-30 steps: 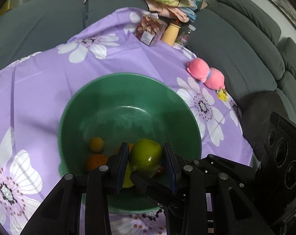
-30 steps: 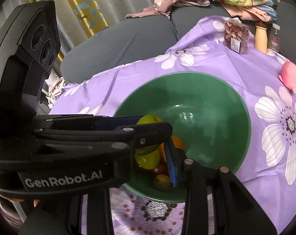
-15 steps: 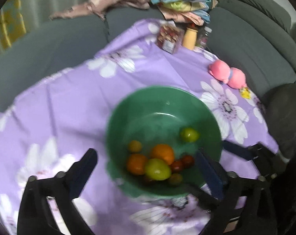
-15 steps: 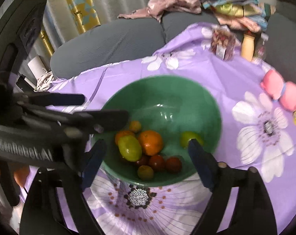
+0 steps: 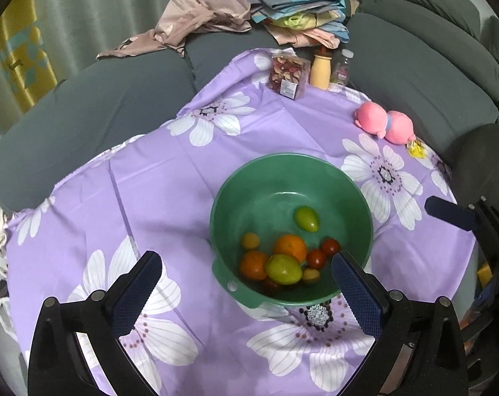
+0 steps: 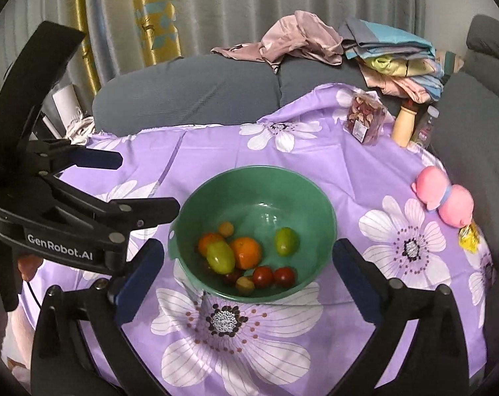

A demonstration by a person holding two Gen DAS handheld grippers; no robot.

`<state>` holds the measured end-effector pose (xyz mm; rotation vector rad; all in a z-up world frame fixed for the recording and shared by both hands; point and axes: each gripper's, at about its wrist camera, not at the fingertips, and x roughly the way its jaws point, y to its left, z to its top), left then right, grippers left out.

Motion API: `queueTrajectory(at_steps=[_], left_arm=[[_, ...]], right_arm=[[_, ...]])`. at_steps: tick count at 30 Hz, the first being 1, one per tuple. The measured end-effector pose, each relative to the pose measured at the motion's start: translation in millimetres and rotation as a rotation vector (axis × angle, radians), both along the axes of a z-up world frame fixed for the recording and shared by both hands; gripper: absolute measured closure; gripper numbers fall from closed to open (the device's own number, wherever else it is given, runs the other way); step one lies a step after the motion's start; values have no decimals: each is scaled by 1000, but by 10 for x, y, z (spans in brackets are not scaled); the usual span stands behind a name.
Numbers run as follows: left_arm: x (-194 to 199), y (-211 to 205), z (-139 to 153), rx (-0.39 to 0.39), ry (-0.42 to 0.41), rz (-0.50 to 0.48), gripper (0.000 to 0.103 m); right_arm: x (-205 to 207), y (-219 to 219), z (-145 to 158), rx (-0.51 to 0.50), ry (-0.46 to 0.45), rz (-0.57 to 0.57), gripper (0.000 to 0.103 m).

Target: Organize fruits

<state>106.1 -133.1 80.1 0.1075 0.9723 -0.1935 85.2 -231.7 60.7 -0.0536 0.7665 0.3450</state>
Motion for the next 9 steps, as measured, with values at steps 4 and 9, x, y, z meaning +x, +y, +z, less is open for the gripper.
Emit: queueTrajectory(at_steps=[4, 9], left_arm=[[2, -1, -8, 33, -2, 8, 1], [-4, 6, -6, 39, -10, 12, 1]], right_arm=[[-7, 29, 7, -31, 1, 15, 0], [10, 11, 2, -25, 6, 12, 0]])
